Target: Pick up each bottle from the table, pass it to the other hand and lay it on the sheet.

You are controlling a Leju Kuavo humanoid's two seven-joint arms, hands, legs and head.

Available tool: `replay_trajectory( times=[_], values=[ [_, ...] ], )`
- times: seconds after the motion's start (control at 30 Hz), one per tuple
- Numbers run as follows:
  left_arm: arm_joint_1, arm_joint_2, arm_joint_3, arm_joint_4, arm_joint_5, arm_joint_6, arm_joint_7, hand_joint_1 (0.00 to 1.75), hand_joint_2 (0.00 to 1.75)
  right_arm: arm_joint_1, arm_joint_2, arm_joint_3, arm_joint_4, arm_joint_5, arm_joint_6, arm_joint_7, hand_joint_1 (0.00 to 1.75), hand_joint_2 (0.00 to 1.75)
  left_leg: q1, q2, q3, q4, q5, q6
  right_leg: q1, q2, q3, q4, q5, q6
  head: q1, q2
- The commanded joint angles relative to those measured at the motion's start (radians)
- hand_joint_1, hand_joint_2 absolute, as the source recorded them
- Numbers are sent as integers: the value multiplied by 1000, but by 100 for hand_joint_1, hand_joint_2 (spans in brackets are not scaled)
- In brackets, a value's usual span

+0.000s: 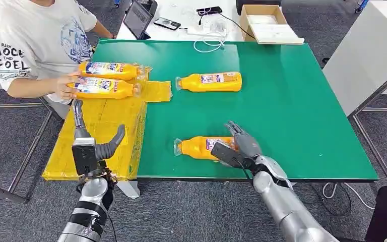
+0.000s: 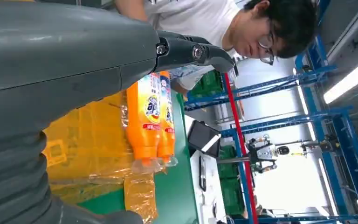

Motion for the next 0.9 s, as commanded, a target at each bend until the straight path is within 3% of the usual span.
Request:
replay_trajectory(
  times=[0.03,0.83,0.9],
  values=[
    [-53,-8,-21,117,17,-23,5,0,175,-106,-61,100,227,-17,132,38,0,175,0,-2,6,-1,-1,1,1,-3,7,-1,-1,-2,0,0],
    [-81,-21,-40,187,24,-47,5,0,175,-170,-63,149,340,-52,188,97,0,175,1,0,11,-1,-2,1,2,-2,10,-2,-1,-2,0,0],
    [-83,-23,-41,193,27,-48,5,0,175,-168,-57,152,346,-55,185,98,7,175,1,0,11,-1,-1,1,2,-2,11,-2,-1,-3,0,0]
  ],
)
